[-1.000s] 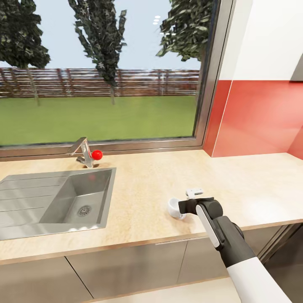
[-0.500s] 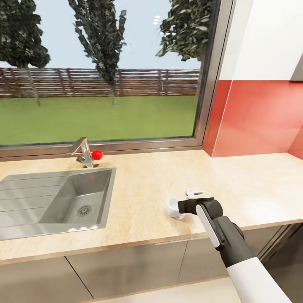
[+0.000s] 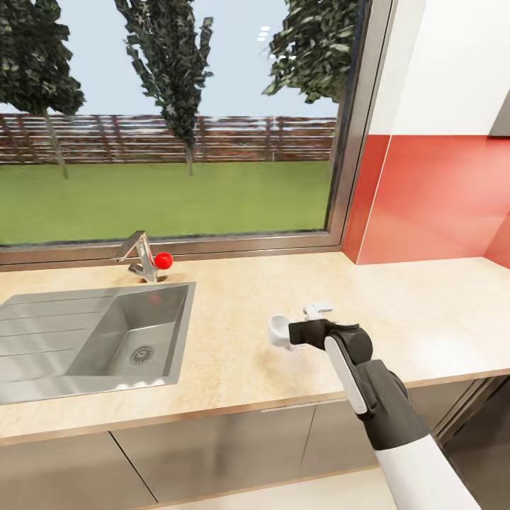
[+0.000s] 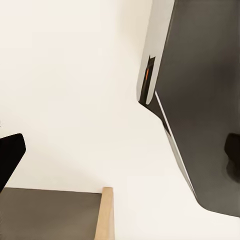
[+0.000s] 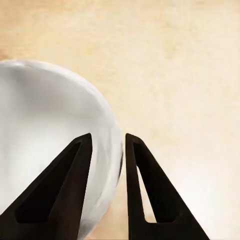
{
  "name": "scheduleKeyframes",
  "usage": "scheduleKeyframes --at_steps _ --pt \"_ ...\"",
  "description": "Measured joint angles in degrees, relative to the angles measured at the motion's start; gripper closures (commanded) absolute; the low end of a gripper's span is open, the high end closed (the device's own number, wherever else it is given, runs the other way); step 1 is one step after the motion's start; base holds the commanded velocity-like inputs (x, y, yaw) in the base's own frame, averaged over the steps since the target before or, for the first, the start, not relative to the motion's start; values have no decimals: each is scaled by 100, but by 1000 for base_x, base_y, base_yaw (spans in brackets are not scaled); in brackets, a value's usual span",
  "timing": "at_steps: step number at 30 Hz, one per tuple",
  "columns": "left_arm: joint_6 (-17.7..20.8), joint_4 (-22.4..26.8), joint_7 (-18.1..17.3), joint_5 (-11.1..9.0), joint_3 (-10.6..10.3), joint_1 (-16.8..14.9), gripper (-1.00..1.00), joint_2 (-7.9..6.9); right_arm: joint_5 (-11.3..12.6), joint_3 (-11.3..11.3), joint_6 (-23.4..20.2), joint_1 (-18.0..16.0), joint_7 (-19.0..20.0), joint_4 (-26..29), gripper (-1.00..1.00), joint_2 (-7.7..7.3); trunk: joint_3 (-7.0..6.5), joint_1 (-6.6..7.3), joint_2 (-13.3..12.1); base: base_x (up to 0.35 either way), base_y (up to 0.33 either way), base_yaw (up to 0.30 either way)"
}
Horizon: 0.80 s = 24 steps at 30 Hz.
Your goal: Set up a coffee station on the kitchen countertop: keep the coffee maker on the countertop, move the bottle of coffee from the kitchen shelf to the counter next to the coffee maker, place a paper coffee filter on top of the coffee maker, put the saucer next to the coffee maker with the coffee cup on the saucer, and place the electric kettle next to the coffee maker.
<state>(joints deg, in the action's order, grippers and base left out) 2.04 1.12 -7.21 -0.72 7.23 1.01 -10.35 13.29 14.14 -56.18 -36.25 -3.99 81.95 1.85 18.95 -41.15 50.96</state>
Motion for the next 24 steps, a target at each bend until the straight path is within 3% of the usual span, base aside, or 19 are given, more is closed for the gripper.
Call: scheduleKeyframes --at_steps 3,6,20,21,24 --pt "-3 0 0 -1 0 6 -100 -5 -32 4 0 0 1 170 100 178 0 0 0 0 0 0" --pt "-5 0 0 -6 1 9 -100 -2 -52 -14 14 0 26 329 100 258 0 0 0 0 0 0" --pt "-10 16 0 0 8 9 -100 55 -49 -20 76 0 49 388 100 197 0 0 0 0 0 21" --pt "-271 7 0 -14 23 9 -100 63 -42 0 76 0 55 389 100 200 0 0 0 0 0 272" --pt "-381 4 1 -15 25 9 -100 67 -48 5 76 0 51 393 100 200 0 0 0 0 0 275"
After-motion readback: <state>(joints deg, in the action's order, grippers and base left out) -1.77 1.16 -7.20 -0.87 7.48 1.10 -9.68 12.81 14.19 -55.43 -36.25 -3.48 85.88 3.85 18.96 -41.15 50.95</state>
